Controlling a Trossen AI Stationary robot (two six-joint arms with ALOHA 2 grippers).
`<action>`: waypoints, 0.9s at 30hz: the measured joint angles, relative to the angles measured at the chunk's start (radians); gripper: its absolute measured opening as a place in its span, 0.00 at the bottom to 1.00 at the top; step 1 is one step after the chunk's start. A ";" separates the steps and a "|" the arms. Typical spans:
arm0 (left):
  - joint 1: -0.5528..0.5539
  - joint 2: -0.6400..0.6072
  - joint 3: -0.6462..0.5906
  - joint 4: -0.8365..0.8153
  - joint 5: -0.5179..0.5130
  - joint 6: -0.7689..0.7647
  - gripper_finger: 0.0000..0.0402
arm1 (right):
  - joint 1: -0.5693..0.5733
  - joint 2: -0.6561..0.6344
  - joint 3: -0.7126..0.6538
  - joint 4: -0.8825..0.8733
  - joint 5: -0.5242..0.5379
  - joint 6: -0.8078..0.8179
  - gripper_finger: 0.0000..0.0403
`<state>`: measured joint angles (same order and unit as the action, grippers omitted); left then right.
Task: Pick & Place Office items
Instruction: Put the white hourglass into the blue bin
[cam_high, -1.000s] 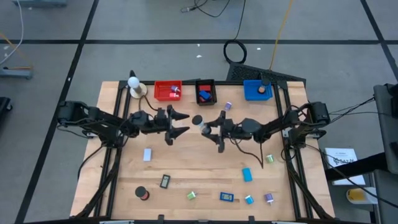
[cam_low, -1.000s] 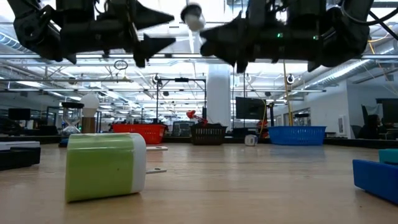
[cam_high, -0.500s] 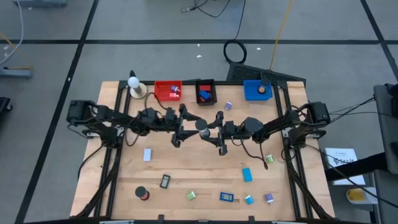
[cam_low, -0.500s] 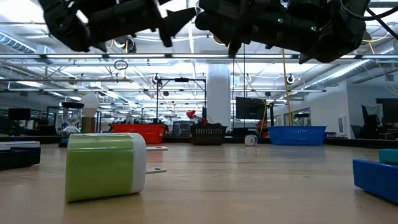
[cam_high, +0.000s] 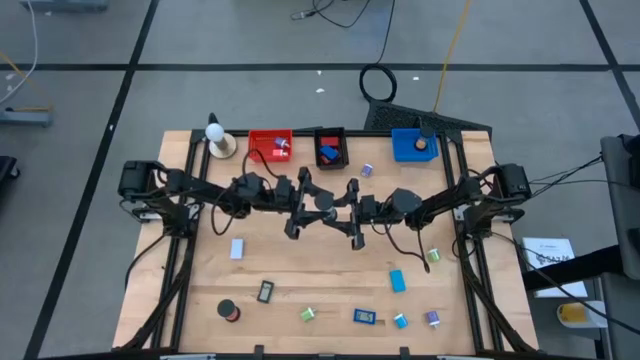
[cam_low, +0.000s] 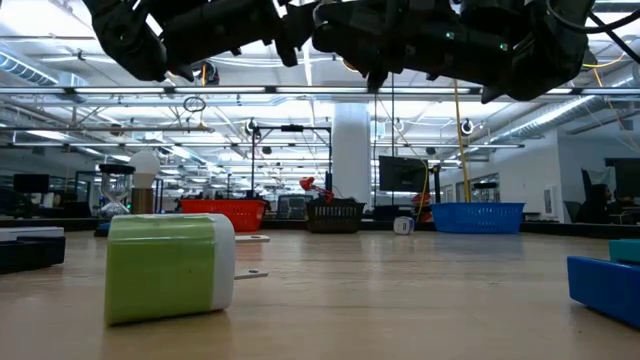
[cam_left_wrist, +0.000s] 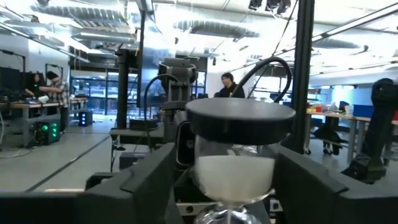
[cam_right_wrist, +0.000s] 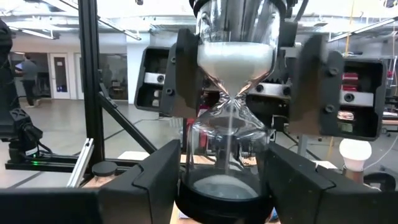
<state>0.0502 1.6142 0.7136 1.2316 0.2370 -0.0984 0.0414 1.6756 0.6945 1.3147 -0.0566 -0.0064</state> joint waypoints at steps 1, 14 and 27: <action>0.000 0.000 0.000 -0.002 0.003 0.004 0.57 | -0.001 0.000 0.000 -0.006 0.001 0.001 0.49; 0.015 0.001 0.000 -0.011 0.021 0.048 0.43 | 0.002 -0.008 -0.010 -0.111 0.131 0.016 0.61; 0.075 0.051 0.001 -0.122 -0.048 0.086 0.43 | 0.098 -0.382 -0.145 -0.714 0.565 0.024 0.80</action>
<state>0.1254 1.6654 0.7143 1.1098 0.1892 -0.0124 0.1392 1.2932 0.5493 0.6004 0.5081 0.0179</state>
